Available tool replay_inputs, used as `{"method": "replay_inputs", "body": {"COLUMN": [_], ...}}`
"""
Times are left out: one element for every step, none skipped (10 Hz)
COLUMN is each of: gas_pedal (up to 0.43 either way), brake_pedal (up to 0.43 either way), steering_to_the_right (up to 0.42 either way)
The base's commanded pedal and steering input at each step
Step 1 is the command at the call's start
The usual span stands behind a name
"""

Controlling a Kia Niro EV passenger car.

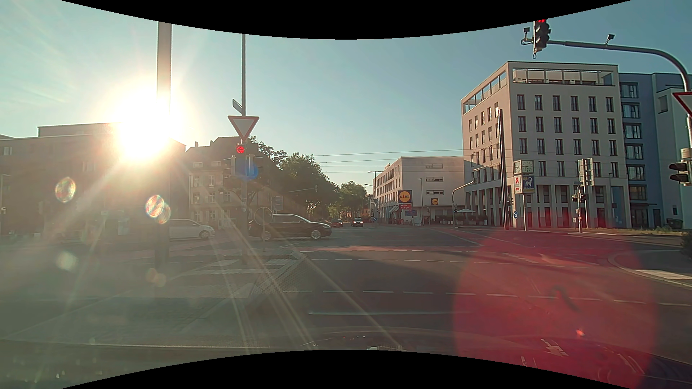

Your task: Follow the waypoints while adhering to traffic rules and regulations

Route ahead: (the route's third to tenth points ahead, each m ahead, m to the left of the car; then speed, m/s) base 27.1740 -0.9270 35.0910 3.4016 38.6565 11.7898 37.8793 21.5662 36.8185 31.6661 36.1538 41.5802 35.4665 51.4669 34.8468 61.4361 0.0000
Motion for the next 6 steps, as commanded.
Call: {"method": "replay_inputs", "body": {"gas_pedal": [0.000, 0.000, 0.000, 0.000, 0.000, 0.000], "brake_pedal": [0.226, 0.226, 0.226, 0.226, 0.226, 0.226], "steering_to_the_right": [-0.001, -0.001, -0.001, -0.001, -0.001, -0.001]}}
